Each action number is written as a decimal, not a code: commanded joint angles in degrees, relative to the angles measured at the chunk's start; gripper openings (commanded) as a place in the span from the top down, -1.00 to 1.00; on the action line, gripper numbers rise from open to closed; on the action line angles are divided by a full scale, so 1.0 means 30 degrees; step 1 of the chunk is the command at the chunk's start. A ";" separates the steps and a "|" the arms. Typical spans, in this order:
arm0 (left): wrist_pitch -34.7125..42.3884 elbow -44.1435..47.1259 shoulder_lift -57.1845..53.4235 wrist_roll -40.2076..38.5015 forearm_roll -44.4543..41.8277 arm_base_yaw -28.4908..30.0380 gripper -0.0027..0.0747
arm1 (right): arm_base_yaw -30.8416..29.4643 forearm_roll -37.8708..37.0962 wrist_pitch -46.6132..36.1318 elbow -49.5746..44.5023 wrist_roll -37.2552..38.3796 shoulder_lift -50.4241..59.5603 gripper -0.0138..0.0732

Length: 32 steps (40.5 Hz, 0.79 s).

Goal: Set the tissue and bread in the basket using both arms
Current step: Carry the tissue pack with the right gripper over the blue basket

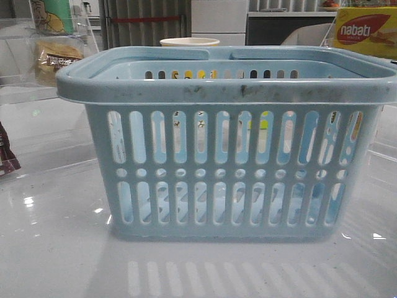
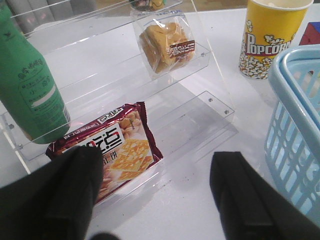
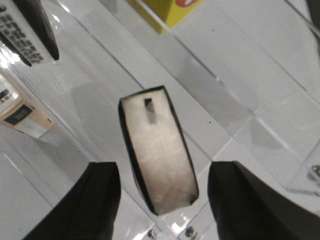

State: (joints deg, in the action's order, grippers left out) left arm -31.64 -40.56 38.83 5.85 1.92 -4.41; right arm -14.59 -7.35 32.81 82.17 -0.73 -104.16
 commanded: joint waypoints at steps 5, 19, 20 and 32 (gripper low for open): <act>0.1582 -0.0527 0.0042 -0.0175 0.0201 -0.0132 -0.41 | -0.0100 -0.0459 -0.1644 0.0729 0.0016 0.0834 -0.10; 0.1708 -0.0527 0.0042 -0.0175 0.0201 -0.0132 -0.41 | -0.0061 -0.0459 -0.1295 0.0746 0.0016 0.1062 0.23; 0.1708 -0.0527 0.0042 -0.0175 0.0201 -0.0132 -0.41 | -0.0037 -0.0459 -0.1270 0.0746 0.0016 0.1136 0.23; 0.1708 -0.0527 0.0042 -0.0175 0.0201 -0.0132 -0.41 | 0.0513 -0.0533 -0.0836 0.0746 -0.2780 0.1851 0.23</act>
State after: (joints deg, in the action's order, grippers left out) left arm -31.37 -40.56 38.83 5.85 1.92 -4.41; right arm -14.08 -7.75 32.62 82.17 -5.53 -102.72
